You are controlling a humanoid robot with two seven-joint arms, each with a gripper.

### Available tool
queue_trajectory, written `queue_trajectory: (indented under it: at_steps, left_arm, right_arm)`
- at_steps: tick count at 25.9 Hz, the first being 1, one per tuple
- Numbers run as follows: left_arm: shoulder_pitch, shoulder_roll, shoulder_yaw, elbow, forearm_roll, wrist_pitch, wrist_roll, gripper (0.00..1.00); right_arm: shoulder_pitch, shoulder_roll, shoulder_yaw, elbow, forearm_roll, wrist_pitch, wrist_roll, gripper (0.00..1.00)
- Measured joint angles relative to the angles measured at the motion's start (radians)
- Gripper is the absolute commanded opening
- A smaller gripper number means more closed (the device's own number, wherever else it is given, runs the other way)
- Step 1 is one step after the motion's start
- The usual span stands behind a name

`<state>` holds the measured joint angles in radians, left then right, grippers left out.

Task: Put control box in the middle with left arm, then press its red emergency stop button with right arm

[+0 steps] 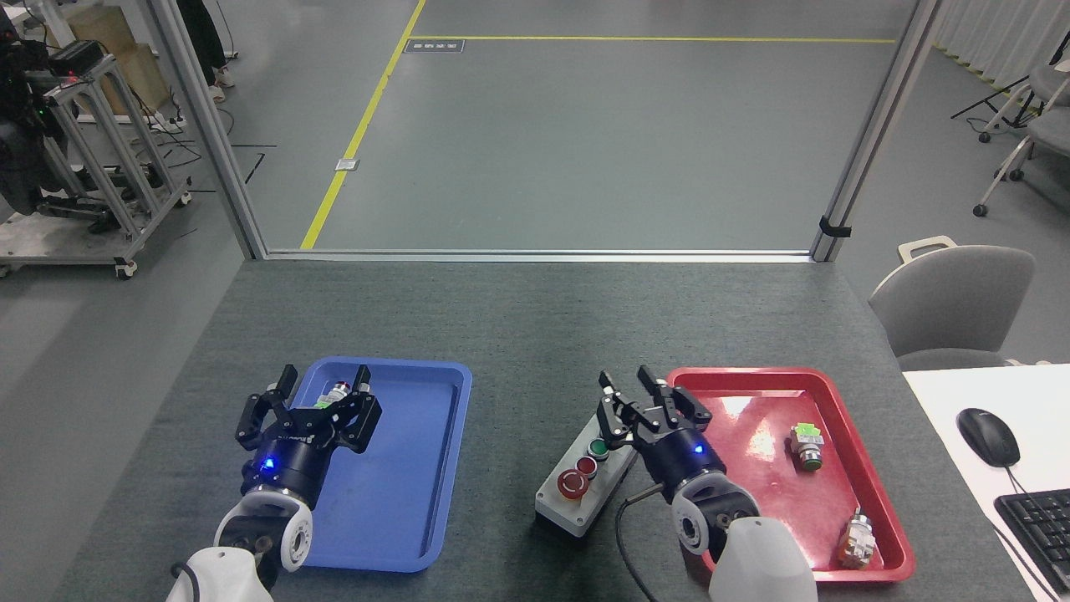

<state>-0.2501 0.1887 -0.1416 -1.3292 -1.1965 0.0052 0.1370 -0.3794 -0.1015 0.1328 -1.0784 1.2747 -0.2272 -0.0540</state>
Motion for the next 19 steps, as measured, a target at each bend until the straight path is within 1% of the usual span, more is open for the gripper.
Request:
queue_trajectory:
  at_steps: [2,5,7,12,16,19]
  left_arm:
    - [0.032,-0.010,-0.002,-0.004,0.013,-0.024,0.009,0.99]
    - [0.079,-0.056,-0.003,-0.011,0.019,-0.036,0.033,0.99]
    - [0.096,-0.080,-0.003,-0.014,0.017,-0.036,0.039,0.99]
    - [0.107,-0.097,-0.002,-0.016,0.013,-0.036,0.043,0.99]
    - [0.109,-0.101,-0.002,-0.016,0.021,-0.036,0.038,0.99]
    - [0.109,-0.102,-0.001,-0.015,0.024,-0.036,0.037,0.99]
  right_arm:
    - [-0.004,-0.005,-0.070,-0.014,-0.003,0.000,0.000,1.00]
    - [0.002,-0.014,-0.167,-0.023,-0.005,0.002,0.001,1.00]
    - [0.012,-0.020,-0.202,-0.038,-0.005,0.002,0.004,1.00]
    - [0.052,-0.038,-0.233,-0.099,-0.004,0.049,-0.001,1.00]
    - [0.072,-0.038,-0.236,-0.137,-0.004,0.106,-0.004,1.00]
    - [0.077,-0.036,-0.237,-0.147,-0.004,0.137,-0.008,1.00]
